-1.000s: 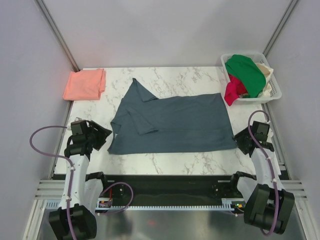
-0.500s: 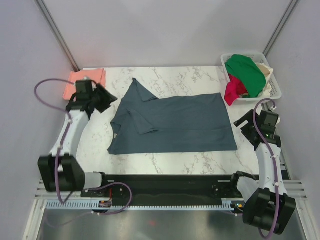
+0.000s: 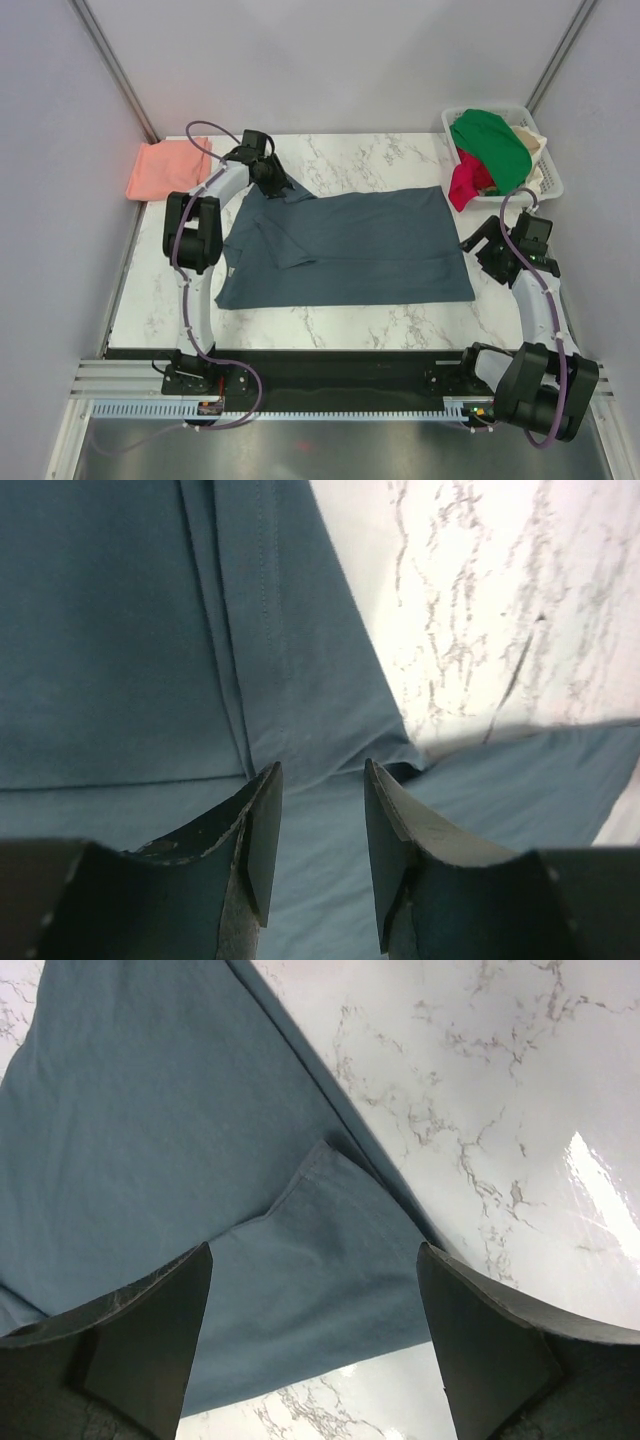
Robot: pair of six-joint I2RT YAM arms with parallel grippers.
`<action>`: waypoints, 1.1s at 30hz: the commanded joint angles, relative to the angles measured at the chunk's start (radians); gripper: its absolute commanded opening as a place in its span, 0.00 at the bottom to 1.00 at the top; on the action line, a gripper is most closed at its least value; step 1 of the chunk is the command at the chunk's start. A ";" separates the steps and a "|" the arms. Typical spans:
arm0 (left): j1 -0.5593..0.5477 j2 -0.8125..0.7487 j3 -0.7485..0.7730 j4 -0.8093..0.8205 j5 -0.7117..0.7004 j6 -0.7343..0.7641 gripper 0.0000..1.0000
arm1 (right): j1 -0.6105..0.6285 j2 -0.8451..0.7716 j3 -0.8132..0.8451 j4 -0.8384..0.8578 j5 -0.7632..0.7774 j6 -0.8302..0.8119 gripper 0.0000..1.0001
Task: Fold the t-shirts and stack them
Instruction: Fold the tshirt
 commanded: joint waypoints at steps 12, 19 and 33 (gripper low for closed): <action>-0.032 0.010 0.020 -0.030 -0.129 0.051 0.45 | 0.007 0.016 0.039 0.053 -0.032 -0.023 0.91; -0.035 -0.027 0.008 -0.041 -0.195 0.098 0.50 | 0.007 0.015 0.033 0.056 -0.037 -0.025 0.91; -0.063 0.067 0.092 -0.031 -0.143 0.083 0.47 | 0.007 0.016 0.027 0.056 -0.028 -0.031 0.91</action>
